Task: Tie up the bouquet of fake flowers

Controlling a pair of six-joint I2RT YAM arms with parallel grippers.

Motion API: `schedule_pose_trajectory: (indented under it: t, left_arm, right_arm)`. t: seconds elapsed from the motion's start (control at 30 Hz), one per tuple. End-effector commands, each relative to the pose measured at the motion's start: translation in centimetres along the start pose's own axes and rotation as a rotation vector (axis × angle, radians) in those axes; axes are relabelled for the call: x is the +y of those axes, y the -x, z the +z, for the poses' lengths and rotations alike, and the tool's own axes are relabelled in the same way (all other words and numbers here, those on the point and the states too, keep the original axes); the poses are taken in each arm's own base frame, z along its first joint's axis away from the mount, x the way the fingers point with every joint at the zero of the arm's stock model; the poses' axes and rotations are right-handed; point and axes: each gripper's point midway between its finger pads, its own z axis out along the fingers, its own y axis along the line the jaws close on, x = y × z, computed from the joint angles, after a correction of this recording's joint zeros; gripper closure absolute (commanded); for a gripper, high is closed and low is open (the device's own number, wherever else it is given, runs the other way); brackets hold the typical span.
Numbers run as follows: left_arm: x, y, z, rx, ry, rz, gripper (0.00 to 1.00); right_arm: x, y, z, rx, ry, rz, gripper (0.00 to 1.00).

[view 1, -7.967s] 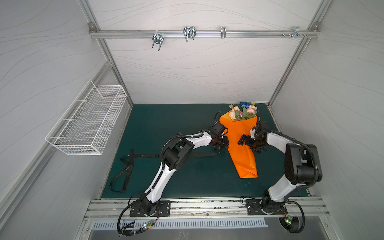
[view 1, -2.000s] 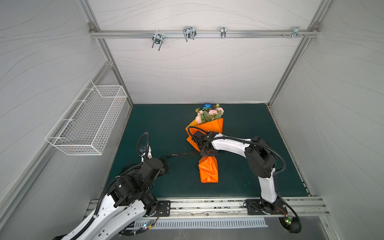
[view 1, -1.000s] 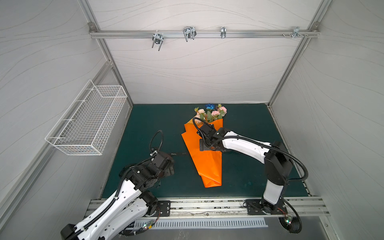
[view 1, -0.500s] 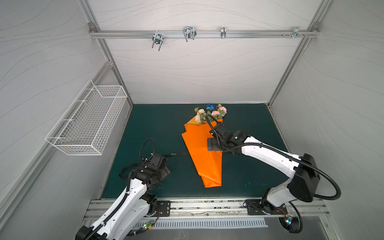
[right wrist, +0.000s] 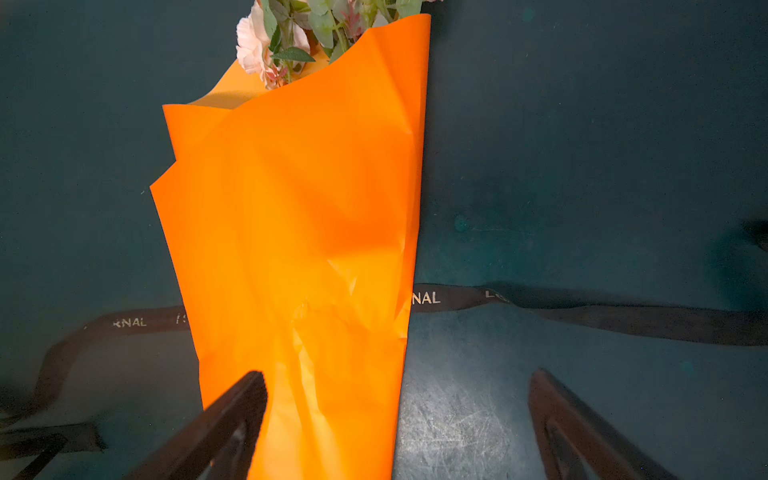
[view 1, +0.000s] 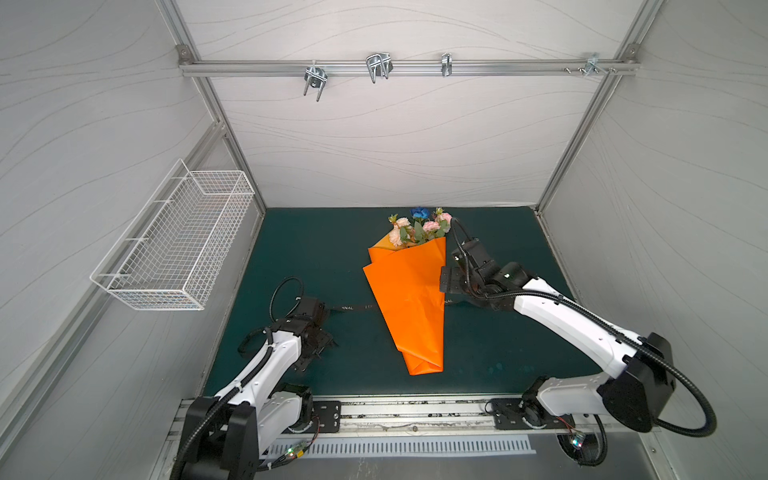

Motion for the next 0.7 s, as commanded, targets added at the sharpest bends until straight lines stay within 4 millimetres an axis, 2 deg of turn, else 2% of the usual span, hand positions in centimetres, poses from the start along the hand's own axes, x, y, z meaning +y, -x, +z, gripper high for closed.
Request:
schedule_pose_trajectory:
  t: [0.0, 0.2, 0.37, 0.47, 0.53, 0.6, 0.67]
  left_arm:
    - [-1.4, 1.5, 0.4, -0.044, -0.013, -0.037, 0.16]
    - [-1.1, 1.6, 1.6, -0.027, 0.044, -0.057, 0.2]
    - [-4.1, 1.3, 1.7, 0.012, -0.107, -0.07, 0.1]
    - [-3.9, 1.5, 1.7, 0.006, -0.095, -0.095, 0.09]
    - [-3.0, 1.5, 1.9, 0.004, -0.038, -0.116, 0.16]
    - [-1.7, 1.1, 2.1, 0.024, 0.038, -0.147, 0.3]
    - [-1.4, 0.7, 2.0, 0.048, 0.072, -0.163, 0.35]
  right_arm:
    - [-0.1, 0.5, -0.5, -0.026, 0.017, -0.002, 0.01]
    - [-0.8, 0.6, -0.5, -0.033, 0.022, 0.004, 0.01]
    - [-0.9, -0.2, 0.2, -0.011, 0.044, 0.027, 0.01]
    - [-1.1, -0.4, 0.5, -0.001, 0.042, 0.032, 0.01]
    - [-1.3, -0.2, 0.5, -0.004, 0.039, 0.04, 0.01]
    - [-1.5, 0.0, 0.3, -0.012, 0.04, 0.049, 0.01]
    - [-1.7, 0.4, 0.1, -0.023, 0.039, 0.057, 0.01]
